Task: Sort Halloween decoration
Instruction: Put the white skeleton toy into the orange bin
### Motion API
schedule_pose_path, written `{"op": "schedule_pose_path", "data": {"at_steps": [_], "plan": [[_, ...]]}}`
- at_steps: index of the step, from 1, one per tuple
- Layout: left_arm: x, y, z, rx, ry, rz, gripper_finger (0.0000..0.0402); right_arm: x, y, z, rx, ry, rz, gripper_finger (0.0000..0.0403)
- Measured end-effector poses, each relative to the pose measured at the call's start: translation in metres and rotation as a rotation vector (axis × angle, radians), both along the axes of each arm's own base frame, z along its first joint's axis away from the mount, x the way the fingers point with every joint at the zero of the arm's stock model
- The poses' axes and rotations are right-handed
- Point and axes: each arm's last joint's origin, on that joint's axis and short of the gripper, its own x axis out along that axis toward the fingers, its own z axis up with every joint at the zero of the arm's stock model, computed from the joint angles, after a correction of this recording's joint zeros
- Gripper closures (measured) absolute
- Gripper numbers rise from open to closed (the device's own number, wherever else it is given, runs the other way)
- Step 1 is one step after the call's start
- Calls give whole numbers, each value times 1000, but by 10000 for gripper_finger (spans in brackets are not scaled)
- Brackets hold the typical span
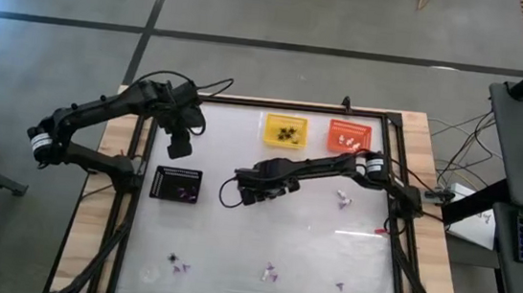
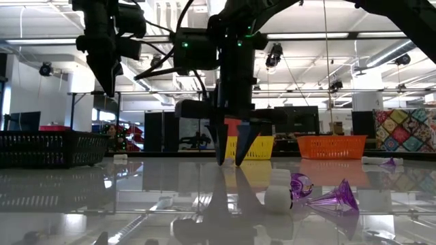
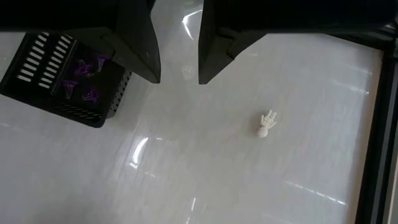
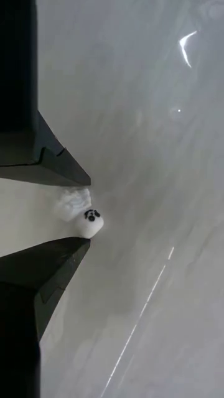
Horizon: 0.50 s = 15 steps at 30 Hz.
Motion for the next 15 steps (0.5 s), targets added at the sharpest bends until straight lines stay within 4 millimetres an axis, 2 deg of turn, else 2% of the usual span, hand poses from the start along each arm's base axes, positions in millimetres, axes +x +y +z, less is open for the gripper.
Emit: {"op": "schedule_pose_path", "data": {"at_steps": [7,15], "plan": [[0,0,0,0,0,0,311,-1,-4,-2,2,0,40,295],[0,0,0,-2,-1,7,311,0,-5,-2,2,-1,102,382]]}}
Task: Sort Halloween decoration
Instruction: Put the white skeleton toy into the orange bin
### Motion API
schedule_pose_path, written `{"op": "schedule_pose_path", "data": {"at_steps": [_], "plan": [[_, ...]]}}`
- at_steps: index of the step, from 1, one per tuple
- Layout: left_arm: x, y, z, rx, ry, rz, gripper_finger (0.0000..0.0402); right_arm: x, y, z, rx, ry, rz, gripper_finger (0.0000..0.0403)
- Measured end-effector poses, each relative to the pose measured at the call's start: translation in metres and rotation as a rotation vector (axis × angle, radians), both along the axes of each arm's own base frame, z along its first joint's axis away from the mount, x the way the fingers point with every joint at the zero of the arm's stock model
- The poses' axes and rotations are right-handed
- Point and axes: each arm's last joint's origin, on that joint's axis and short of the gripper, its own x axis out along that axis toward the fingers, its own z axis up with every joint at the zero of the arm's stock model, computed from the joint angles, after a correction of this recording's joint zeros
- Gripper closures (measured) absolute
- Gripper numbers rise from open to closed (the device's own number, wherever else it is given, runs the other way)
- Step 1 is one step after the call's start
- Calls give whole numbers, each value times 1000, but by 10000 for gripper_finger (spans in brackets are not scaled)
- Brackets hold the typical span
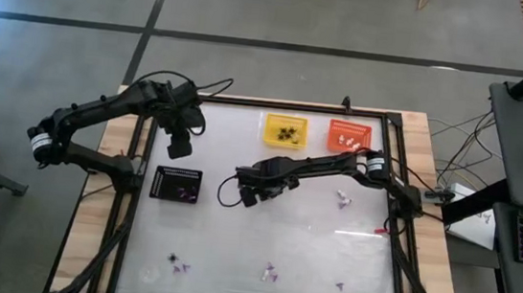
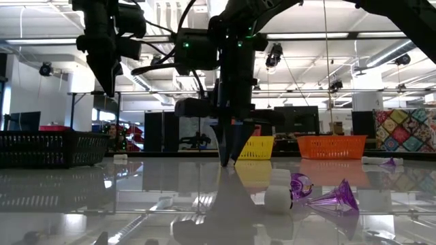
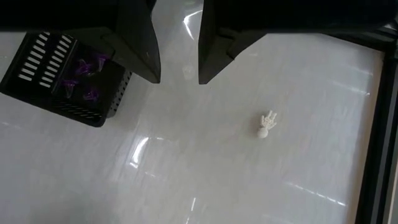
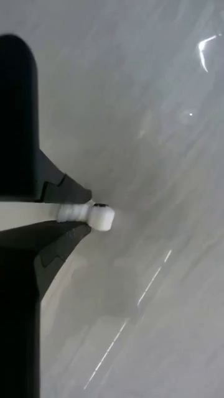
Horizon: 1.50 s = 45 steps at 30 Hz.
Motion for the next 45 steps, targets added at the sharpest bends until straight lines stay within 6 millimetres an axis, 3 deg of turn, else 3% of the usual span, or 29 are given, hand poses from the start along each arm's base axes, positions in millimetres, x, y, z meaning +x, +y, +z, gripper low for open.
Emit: {"op": "schedule_pose_path", "data": {"at_steps": [9,20,30,37,45], "plan": [[0,0,0,-2,2,0,311,-10,1,14,17,59,70,388],[-1,-1,0,-7,11,0,311,-51,-16,74,-171,203,36,389],[-6,-4,2,-19,18,27,311,-85,-71,110,-303,243,58,390],[-8,-5,3,-29,17,66,311,-127,-127,103,-269,352,22,390],[-8,-5,3,-50,6,167,311,-171,-167,98,-240,354,0,390]]}}
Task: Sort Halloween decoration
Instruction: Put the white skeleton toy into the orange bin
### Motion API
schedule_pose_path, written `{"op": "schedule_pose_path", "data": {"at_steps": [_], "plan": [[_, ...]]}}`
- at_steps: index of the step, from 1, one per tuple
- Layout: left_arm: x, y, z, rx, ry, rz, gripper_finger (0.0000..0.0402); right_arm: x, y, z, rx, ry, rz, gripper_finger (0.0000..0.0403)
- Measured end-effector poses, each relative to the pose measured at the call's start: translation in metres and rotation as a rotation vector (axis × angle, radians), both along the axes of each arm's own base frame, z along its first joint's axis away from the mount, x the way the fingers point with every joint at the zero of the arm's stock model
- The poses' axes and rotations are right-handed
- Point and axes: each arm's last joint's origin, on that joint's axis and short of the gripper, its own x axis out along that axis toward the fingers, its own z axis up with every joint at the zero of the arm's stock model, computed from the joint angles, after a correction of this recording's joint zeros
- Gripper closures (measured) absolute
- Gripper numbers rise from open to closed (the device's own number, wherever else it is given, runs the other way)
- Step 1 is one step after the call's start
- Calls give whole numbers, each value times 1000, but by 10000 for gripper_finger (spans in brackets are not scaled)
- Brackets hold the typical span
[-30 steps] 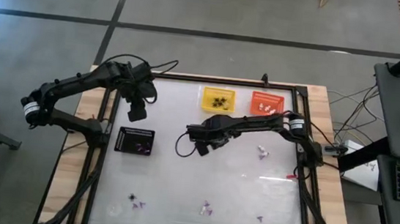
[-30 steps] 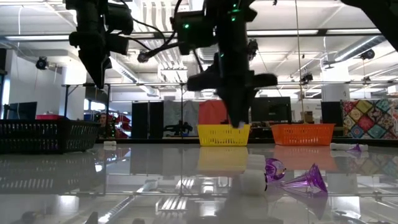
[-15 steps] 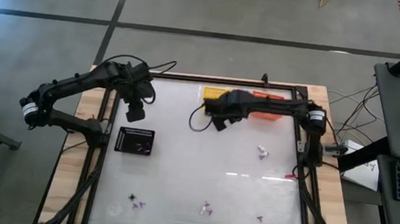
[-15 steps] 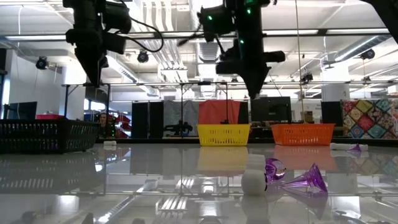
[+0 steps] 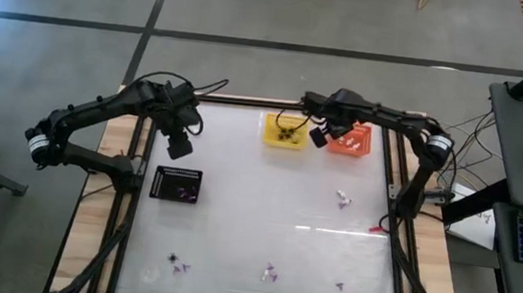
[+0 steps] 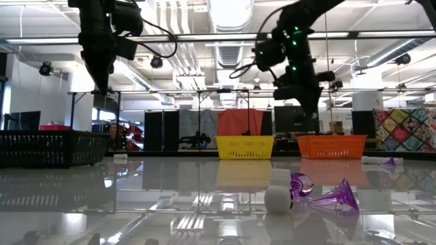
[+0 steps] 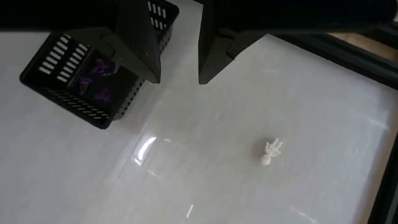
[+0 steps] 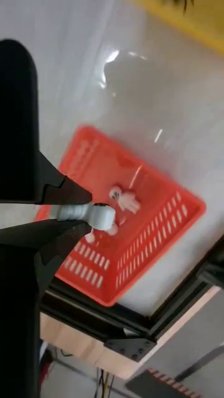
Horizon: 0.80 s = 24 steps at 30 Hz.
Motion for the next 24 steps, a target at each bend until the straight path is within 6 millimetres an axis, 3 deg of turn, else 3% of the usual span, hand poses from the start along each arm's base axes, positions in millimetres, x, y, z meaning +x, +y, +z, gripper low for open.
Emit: {"op": "schedule_pose_path", "data": {"at_steps": [11,19,24], "plan": [[0,0,0,-17,-10,95,311,-37,-25,-31,149,-13,31,389],[0,0,0,-24,-15,137,311,-38,-26,-35,166,4,124,339],[0,0,0,-29,-19,167,311,-36,-28,-34,151,-12,129,334]]}}
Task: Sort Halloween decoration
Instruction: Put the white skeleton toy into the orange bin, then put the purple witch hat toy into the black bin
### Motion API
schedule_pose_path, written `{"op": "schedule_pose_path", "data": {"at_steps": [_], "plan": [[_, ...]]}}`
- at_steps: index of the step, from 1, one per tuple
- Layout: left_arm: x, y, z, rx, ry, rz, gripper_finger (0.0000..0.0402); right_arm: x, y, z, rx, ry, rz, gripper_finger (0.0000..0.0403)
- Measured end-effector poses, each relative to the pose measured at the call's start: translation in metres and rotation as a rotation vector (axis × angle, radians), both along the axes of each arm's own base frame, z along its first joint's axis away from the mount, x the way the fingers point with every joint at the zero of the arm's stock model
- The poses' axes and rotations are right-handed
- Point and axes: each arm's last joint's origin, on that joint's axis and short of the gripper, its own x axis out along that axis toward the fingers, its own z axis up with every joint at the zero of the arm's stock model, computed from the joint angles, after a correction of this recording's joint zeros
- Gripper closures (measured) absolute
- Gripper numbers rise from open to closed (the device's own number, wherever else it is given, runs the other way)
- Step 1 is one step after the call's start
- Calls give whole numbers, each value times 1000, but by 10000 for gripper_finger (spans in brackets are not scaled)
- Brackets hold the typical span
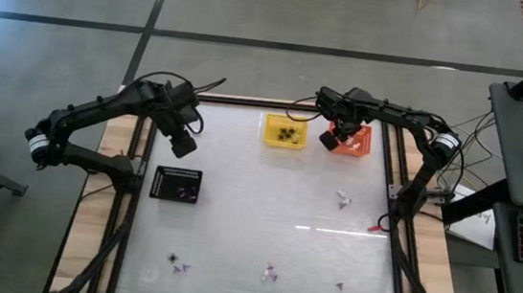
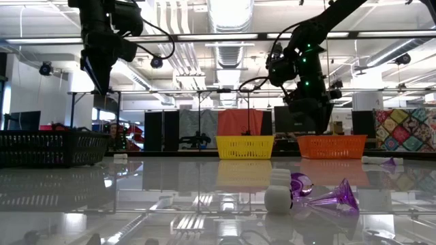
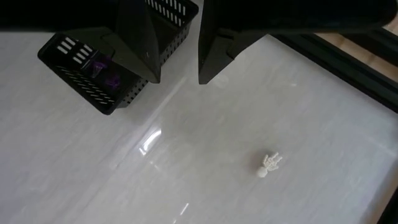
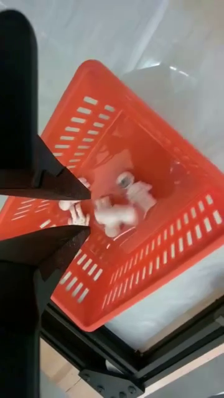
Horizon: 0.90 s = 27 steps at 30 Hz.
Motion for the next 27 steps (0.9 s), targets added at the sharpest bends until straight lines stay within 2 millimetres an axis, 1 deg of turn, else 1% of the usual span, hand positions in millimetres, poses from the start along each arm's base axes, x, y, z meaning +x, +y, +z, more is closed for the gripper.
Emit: {"op": "schedule_pose_path", "data": {"at_steps": [7,11,14,16,20,24,27], "plan": [[0,0,0,-5,-3,26,311,1,-1,3,-5,-5,-14,332],[1,1,-1,-4,-5,26,311,2,1,11,25,-11,-27,333],[3,2,-2,-10,3,32,311,3,5,18,73,-29,-73,332],[4,2,-4,-18,9,50,311,3,13,23,82,-24,-86,332],[4,2,-5,-27,21,51,311,6,35,32,78,-19,-61,331],[2,1,-5,-31,39,25,311,11,58,45,44,-70,-44,331],[0,0,-5,-41,62,0,311,11,76,57,19,-113,-77,331]]}}
